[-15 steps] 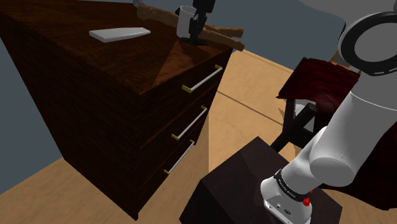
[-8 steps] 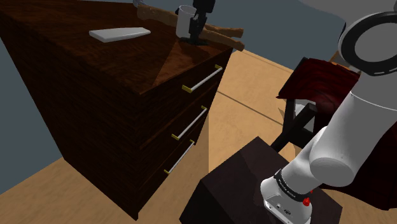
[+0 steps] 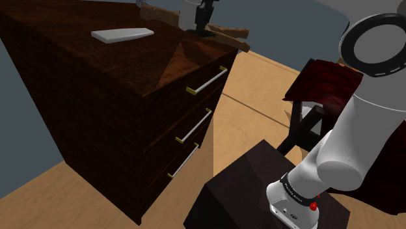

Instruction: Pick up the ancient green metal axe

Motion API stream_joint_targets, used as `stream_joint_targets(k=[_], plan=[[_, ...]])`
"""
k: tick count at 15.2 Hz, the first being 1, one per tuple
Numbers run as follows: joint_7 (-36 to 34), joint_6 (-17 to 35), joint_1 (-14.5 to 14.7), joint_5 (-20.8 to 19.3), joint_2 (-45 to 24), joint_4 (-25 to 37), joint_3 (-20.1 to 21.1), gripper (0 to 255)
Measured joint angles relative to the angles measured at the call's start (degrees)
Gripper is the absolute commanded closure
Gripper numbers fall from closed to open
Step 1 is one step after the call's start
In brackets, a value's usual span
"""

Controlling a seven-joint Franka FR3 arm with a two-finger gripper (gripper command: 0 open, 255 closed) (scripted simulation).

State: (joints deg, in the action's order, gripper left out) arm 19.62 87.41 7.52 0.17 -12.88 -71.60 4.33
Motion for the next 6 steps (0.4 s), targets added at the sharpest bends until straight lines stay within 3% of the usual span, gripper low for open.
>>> stream_joint_targets(k=[6], plan=[[-0.1,-6.1,0.2,-0.2,-3.1,9.1,0.0,255]])
